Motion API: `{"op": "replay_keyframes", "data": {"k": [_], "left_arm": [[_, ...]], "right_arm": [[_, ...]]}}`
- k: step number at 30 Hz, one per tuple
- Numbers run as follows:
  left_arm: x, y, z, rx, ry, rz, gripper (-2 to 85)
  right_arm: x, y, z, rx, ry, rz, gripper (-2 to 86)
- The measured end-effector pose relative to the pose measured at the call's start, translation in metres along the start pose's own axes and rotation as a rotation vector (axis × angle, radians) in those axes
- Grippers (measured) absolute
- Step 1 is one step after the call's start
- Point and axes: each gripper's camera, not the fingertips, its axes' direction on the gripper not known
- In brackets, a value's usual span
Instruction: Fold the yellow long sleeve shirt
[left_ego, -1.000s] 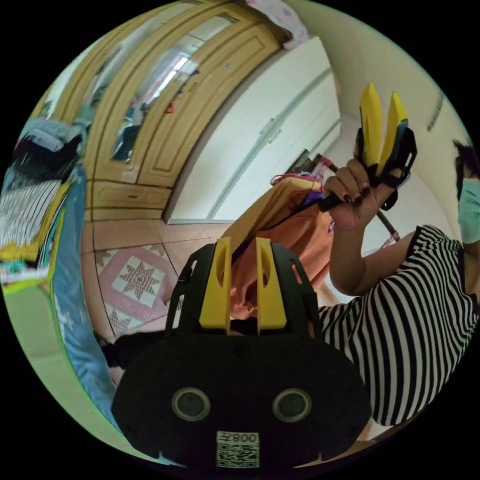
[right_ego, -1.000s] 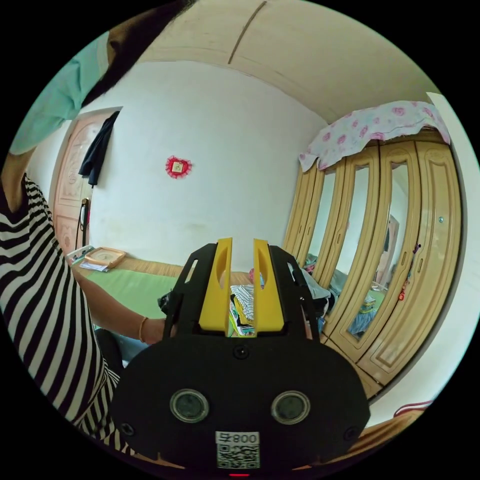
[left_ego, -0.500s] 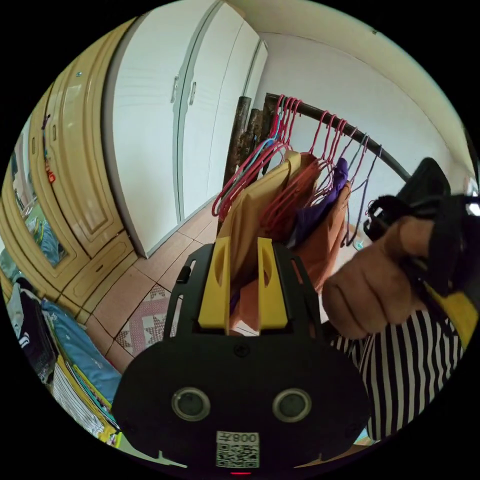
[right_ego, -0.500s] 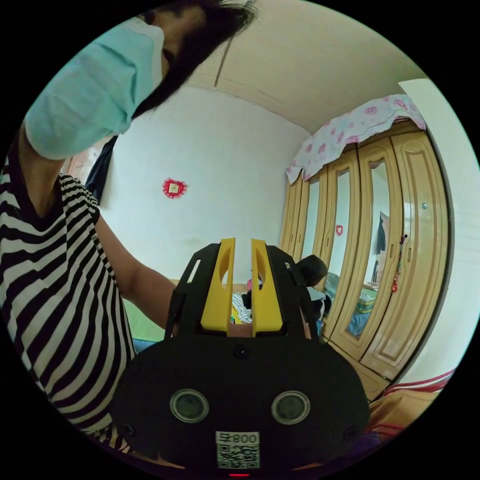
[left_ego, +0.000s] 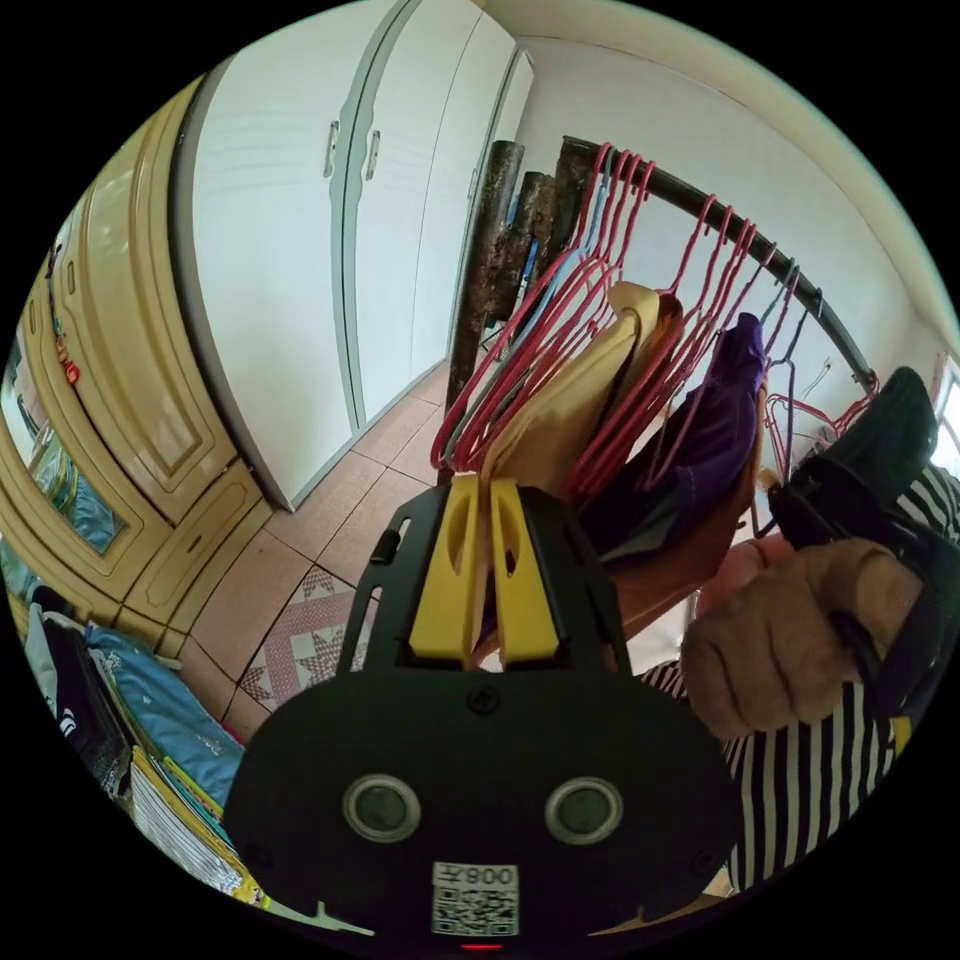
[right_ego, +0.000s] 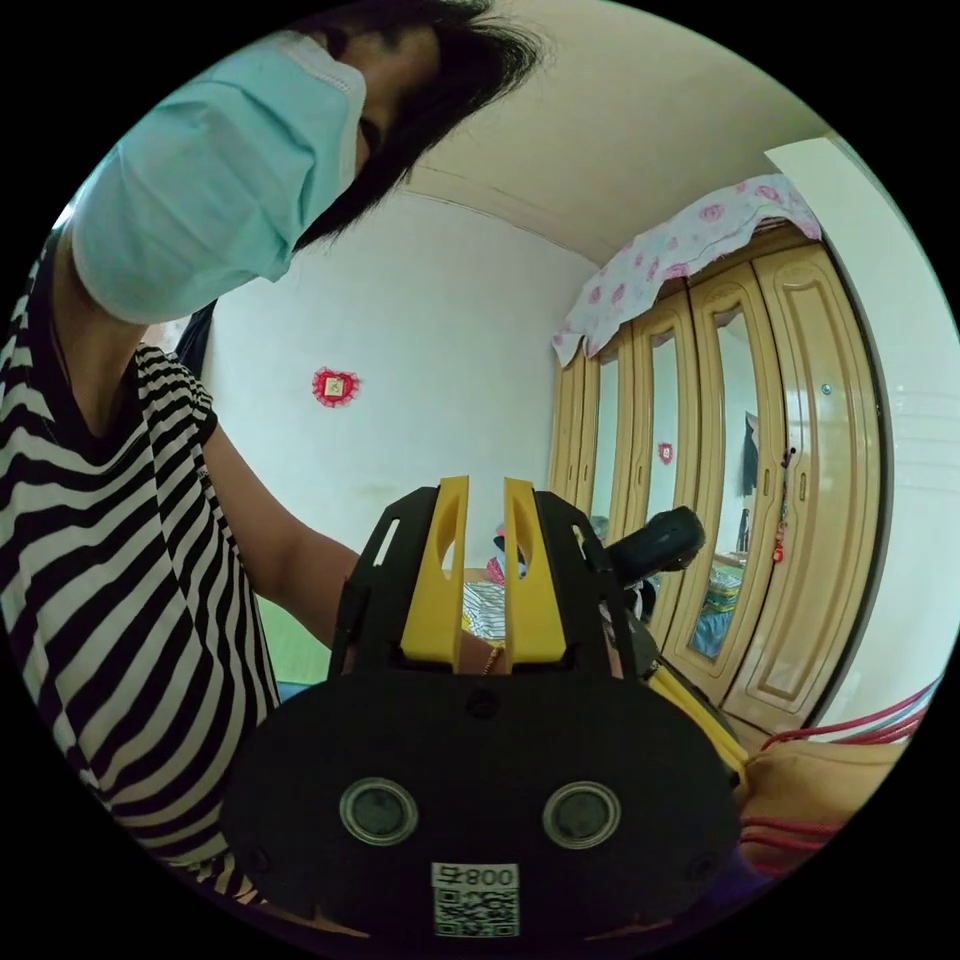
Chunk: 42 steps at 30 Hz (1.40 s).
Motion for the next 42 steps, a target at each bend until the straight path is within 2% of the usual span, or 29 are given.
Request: {"op": "replay_keyframes", "data": {"k": [9, 12, 19, 22, 24, 30, 38, 42], "left_arm": [[-0.004, 0.042, -0.032, 0.076, -0.058, -0.092, 0.6], [-0.02, 0.076, -0.051, 0.142, -0.038, -0.195, 0.4], [-0.052, 0.181, -0.071, 0.264, 0.028, -0.471, 0.4], [-0.048, 0.225, -0.07, 0.222, -0.03, -0.557, 0.3], [-0.044, 0.256, -0.073, 0.252, -0.004, -0.607, 0.3], [-0.018, 0.35, -0.119, 0.328, -0.124, -0.714, 0.2], [0.062, 0.447, -0.241, 0.543, -0.319, -0.679, 0.1], [0.111, 0.461, -0.287, 0.557, -0.422, -0.582, 0.1]], "right_arm": [[0.012, 0.017, 0.006, -0.037, -0.013, 0.033, 6.1], [0.013, 0.023, 0.013, -0.055, -0.022, 0.046, 5.9], [0.011, 0.04, 0.036, -0.108, -0.043, 0.056, 5.1], [0.011, 0.051, 0.048, -0.123, -0.054, 0.071, 4.6], [0.012, 0.058, 0.058, -0.135, -0.075, 0.091, 4.4], [0.014, 0.082, 0.097, -0.181, -0.142, 0.138, 5.1], [0.015, 0.116, 0.152, -0.223, -0.178, 0.193, 5.8], [0.02, 0.14, 0.18, -0.247, -0.227, 0.275, 6.3]]}}
